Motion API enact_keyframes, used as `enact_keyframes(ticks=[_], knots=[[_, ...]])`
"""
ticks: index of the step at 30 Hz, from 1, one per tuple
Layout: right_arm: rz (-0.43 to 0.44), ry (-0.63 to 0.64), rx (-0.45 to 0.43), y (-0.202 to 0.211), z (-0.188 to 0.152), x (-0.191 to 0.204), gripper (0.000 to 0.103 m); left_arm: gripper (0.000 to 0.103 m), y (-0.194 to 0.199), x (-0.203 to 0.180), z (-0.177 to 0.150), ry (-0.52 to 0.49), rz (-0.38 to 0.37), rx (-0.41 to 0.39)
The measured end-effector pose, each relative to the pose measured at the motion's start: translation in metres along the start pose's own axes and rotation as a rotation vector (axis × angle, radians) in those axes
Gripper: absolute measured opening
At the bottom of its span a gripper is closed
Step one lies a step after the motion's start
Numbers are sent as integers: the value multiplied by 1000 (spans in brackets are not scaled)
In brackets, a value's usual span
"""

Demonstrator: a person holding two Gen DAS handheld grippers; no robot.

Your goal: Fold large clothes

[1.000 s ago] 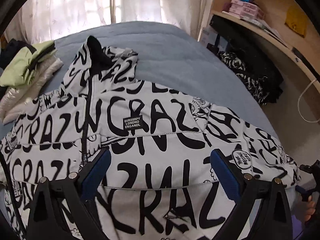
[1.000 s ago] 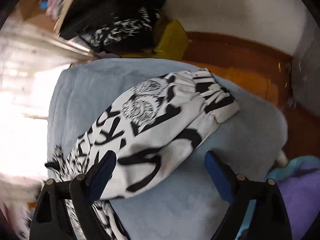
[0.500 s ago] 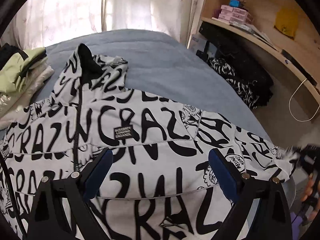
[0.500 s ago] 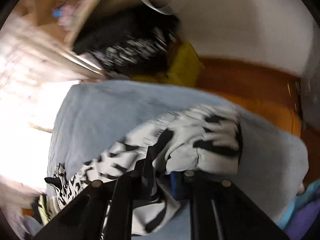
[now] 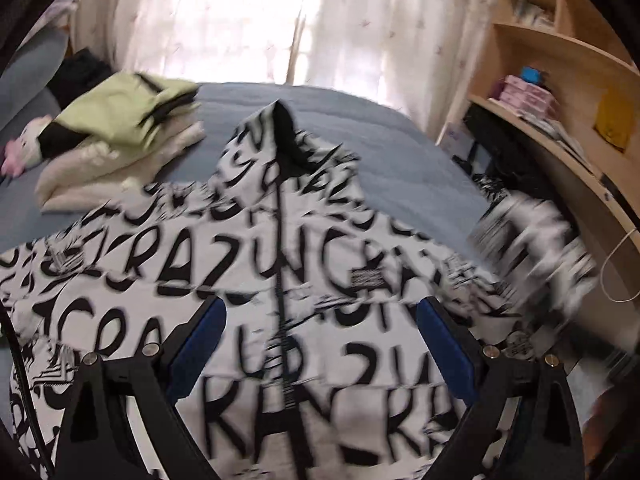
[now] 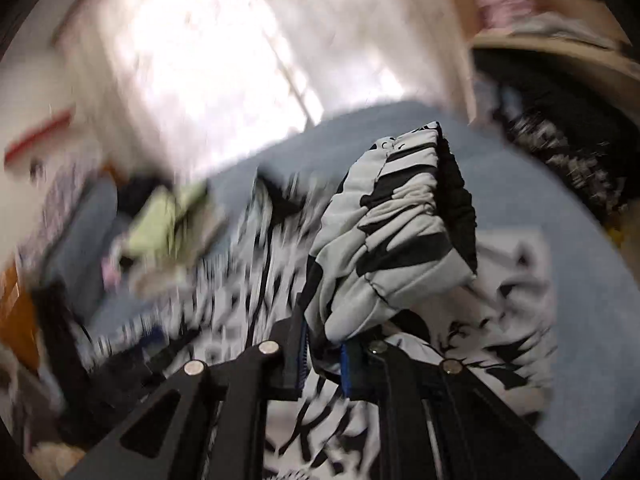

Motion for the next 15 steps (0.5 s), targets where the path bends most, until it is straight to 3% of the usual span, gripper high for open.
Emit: enact_keyframes(ticks=[3,6,9,15], knots=[[-87,46,148,-53,-38,-4,35,95,-10,20,-17,19,-5,58],[-111,84,253,-70,-78,-1,50,95,-18,30,-29,33,-19,89],[-98,132,233,-55,-94,8,63,95,-23,30,-34,36,-70,100],[-122,159,150,-29,-103,14,64,95,-38,12,-37,62,-256,157]])
Point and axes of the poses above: each gripper's, at about its wrist camera, not at the fingertips, and y roughly against the way its jaws point, x to its left, z to its top, the point moved 1 cm from there along -y, roughly the way its jaws point, and after that the axes turned 15 degrees about -y, right-handed, at the moved point
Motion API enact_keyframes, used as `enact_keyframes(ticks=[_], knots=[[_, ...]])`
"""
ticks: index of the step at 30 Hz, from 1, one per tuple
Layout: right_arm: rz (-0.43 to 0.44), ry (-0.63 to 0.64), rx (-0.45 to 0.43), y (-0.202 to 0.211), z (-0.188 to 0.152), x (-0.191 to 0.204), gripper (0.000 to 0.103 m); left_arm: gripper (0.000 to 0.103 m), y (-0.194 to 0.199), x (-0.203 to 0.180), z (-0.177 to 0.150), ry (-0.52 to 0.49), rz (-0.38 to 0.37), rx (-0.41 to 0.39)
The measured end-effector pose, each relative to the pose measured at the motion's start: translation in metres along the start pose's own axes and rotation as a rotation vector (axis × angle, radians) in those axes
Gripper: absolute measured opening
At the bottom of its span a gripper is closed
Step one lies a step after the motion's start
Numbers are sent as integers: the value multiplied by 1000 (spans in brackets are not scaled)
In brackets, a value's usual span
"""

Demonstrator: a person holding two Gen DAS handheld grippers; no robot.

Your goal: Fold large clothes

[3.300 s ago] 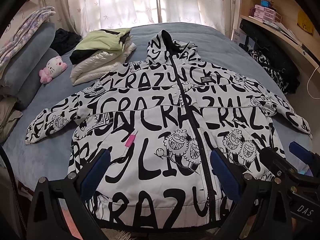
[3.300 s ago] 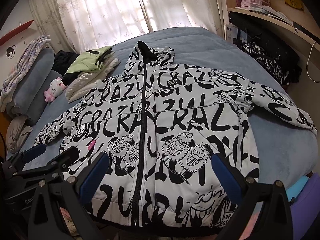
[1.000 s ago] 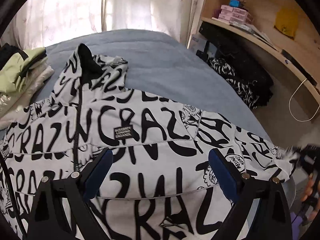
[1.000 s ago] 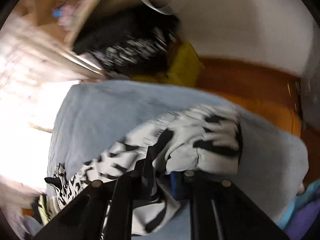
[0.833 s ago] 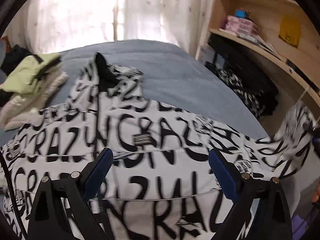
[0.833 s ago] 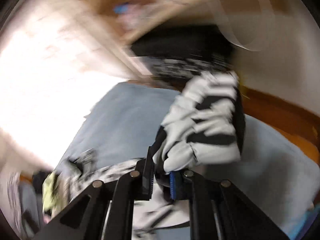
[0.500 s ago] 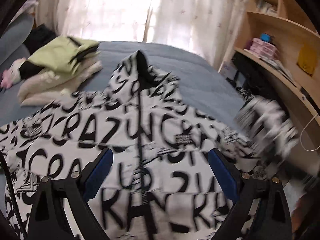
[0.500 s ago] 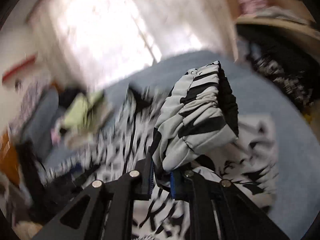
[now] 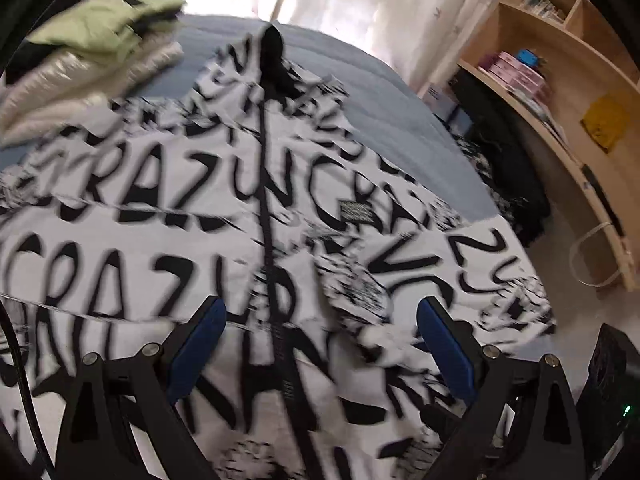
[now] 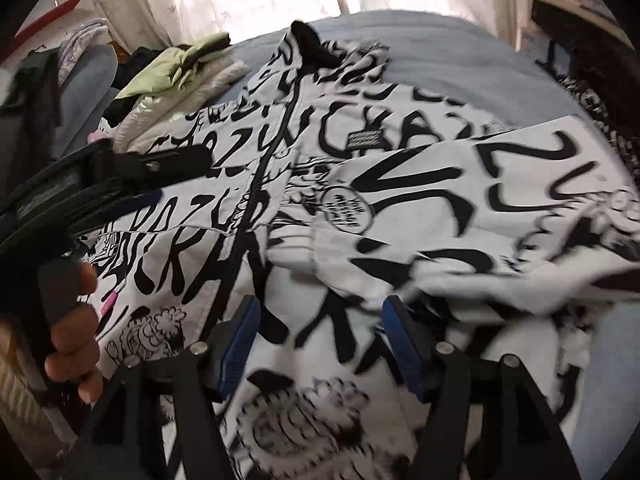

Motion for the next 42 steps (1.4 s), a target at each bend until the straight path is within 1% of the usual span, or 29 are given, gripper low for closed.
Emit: enact_keyframes(ticks=[2,4,5,7,10,12,13,15,18,19,20,21,23,25,26,28,30,31,33,35,36,38,39,41,42], knots=[[-33,-16,-33,2,-5,-4,64,95,-8,-6,-2,-8,-34,22],[-42,-55,-56,5,-9,-14,64,95,-18,-12,-5,-6,-73,55],[-34,-89,-62,7,-9,-21,64,95,-22,-13,-6,0,-89,69],[19,-173,-80,10,-12,-36,64,95,-30,-15,-10,24,-126,95],[42,-268,-112,9,-19,-52,64,95,-41,-17,-12,59,-175,124],[54,-316,-110,5,-24,-60,64,95,-51,-18,-12,78,-210,145],[57,-334,-112,3,-27,-64,64,95,-55,-18,-13,87,-216,152],[65,-350,-136,3,-31,-69,64,90,-66,-18,-13,109,-229,170],[58,-345,-152,0,-33,-68,64,79,-81,-18,-13,134,-243,196],[49,-338,-155,-2,-34,-67,64,68,-87,-19,-13,144,-244,208],[43,-331,-157,-4,-35,-66,64,55,-93,-20,-12,152,-244,223],[32,-320,-161,-7,-36,-64,64,47,-97,-22,-12,155,-239,232],[18,-300,-170,-10,-38,-62,64,26,-102,-30,-7,132,-198,237],[18,-297,-175,-13,-38,-62,64,18,-97,-42,4,66,-136,205],[23,-299,-176,-13,-39,-63,64,16,-92,-50,12,24,-103,180],[38,-308,-177,-14,-39,-65,64,15,-75,-68,30,-74,-20,100],[51,-317,-177,-15,-39,-67,64,15,-53,-82,49,-154,43,2],[53,-318,-177,-16,-38,-67,64,15,-36,-88,60,-194,84,-65],[51,-315,-179,-15,-41,-70,64,15,-11,-90,74,-237,148,-151],[50,-314,-179,-13,-43,-73,64,15,15,-82,85,-257,236,-240],[51,-315,-178,-13,-43,-74,64,15,26,-74,88,-254,287,-272],[55,-318,-177,-14,-43,-74,64,15,35,-54,87,-229,372,-295],[57,-320,-176,-14,-43,-75,64,15,34,-38,84,-204,411,-286],[57,-318,-175,-14,-44,-74,64,15,25,-10,69,-162,450,-228],[55,-317,-172,-15,-44,-73,64,15,16,4,61,-139,450,-183]])
Point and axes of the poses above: each gripper's, at about its wrist camera, not at the fingertips, and y roughly against the way its jaws point, x to its left, z to its top, the point moved 1 cm from there along -y, roughly the way its jaws point, and after that the axes turned 15 degrees about -y, right-handed, at the moved point
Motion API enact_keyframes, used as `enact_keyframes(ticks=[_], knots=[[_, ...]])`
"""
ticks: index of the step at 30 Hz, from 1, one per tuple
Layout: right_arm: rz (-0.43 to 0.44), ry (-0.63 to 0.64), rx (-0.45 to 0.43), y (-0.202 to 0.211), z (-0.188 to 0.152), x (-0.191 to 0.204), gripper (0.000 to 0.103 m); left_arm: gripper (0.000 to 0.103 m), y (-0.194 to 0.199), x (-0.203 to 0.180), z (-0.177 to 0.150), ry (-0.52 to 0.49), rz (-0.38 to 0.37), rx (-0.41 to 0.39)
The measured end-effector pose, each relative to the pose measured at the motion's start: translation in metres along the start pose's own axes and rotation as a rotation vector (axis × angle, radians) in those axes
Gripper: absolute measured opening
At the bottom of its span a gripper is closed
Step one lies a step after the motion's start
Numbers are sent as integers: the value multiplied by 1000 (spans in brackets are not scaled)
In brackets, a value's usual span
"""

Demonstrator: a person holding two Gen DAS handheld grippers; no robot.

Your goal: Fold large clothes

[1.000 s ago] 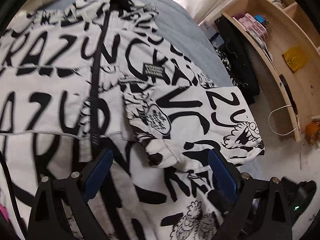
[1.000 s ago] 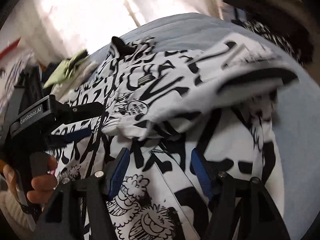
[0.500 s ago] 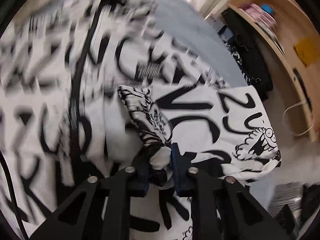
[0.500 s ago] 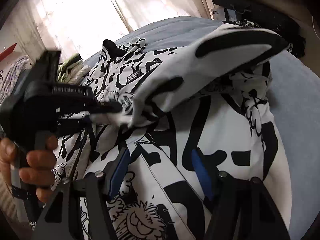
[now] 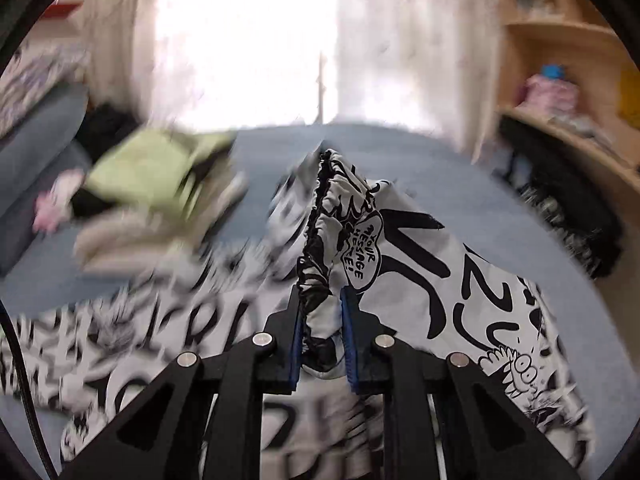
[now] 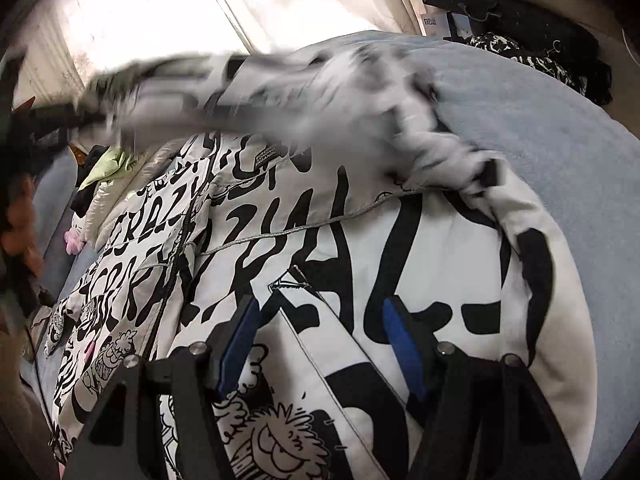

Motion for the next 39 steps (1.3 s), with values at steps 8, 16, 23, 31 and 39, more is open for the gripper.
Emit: enact_keyframes(ticks=[8,16,23,31,39], knots=[[-36,-17,68,1,13,6,64,40,-45,38,-93,95,-127,274],[-38,-9,6,32,85,24,65,64,-56,73,-77,176,-231,230],[-180,-3,137,-50,182,-3,65,63,-96,71,-77,192,-241,250],[-109,-252,200,-126,231,-47,64,45,-120,49,-61,83,-188,279],[-111,-138,67,-116,242,-36,4,13,-129,43,-26,39,-90,203]])
Point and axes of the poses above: each gripper's, at about its wrist camera, not at the fingertips, and y roughly against the way its jaws point, x to its left, z to its top, the point moved 1 cm from there along -y, roughly the way its jaws point, and after that the axes turned 15 degrees about -y, right-handed, at the moved point
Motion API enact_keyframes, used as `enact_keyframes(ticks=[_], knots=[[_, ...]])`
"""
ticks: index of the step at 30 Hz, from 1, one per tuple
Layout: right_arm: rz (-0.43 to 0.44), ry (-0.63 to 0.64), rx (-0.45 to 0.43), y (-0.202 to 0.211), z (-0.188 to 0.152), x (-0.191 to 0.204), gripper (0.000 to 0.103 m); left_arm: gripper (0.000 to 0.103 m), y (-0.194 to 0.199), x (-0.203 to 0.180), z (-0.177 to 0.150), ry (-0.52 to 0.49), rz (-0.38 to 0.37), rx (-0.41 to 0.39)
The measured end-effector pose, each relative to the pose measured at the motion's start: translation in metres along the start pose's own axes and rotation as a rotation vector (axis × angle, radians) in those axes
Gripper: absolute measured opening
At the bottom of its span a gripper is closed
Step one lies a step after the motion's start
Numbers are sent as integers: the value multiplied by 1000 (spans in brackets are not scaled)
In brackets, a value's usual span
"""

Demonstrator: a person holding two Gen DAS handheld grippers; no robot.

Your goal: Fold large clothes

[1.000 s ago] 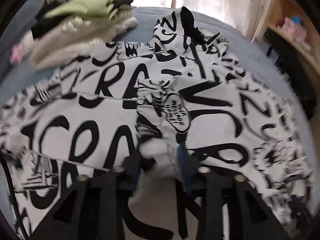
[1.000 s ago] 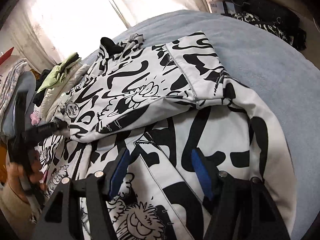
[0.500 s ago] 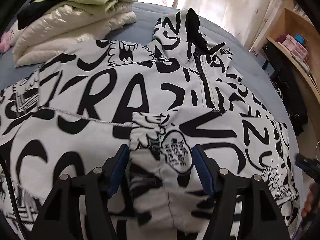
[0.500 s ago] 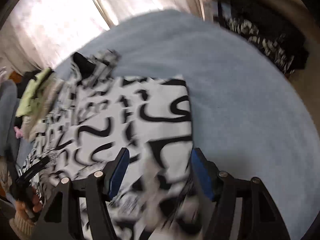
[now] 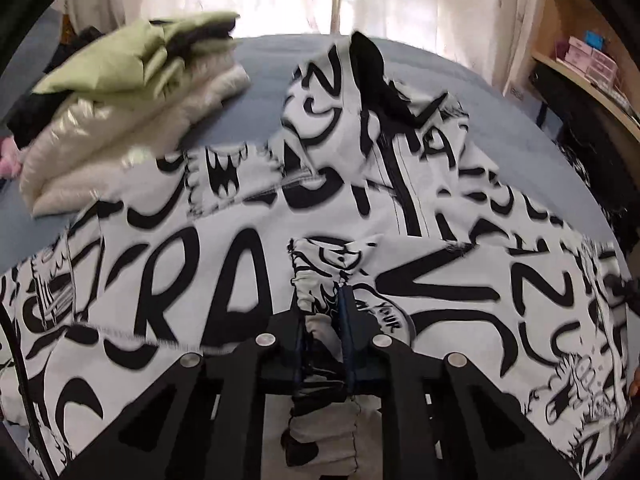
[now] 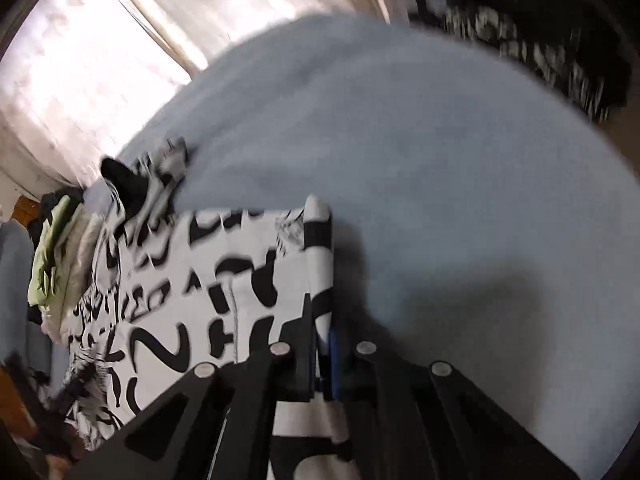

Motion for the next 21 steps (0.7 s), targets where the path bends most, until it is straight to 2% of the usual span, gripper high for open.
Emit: enact_keyframes(ticks=[2,3,4,6,7,8,10,11,13,18,20,21], knots=[[-77,14,36,-13,-3,-4,7,17,-12,-3,-3,-7,21,55],[-100,16,47,-14,-3,-5,12,18,-16,-3,-5,-10,28,75],[-108,11,52,-12,-3,-5,16,21,-14,-3,-7,-14,33,72],[-122,4,56,0,-2,0,17,28,-4,2,-10,-13,34,55],[-118,26,34,14,-4,5,17,39,6,7,-10,-11,34,38],[-114,53,9,25,-9,11,17,58,14,11,-12,-9,40,28],[-91,97,-18,46,-20,20,25,70,38,24,-14,15,96,-21],[-74,115,-23,58,-30,25,28,70,48,27,-16,25,107,-49],[-40,128,-13,75,-52,36,38,70,69,30,-17,33,80,-87],[45,124,97,73,-116,76,39,68,88,-1,-19,16,-44,-91],[83,133,143,62,-142,96,39,55,86,-27,-26,-22,-108,-66],[94,154,170,53,-157,106,39,53,80,-42,-31,-56,-122,-44]])
Point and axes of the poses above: each gripper's, at about its wrist camera, not at the fingertips, and y roughly against the way its jaws point, x to its left, z to its top, the point moved 1 cm from there along -y, roughly the way its jaws point, and after that the axes turned 15 degrees about -y, right-handed, at the moved point
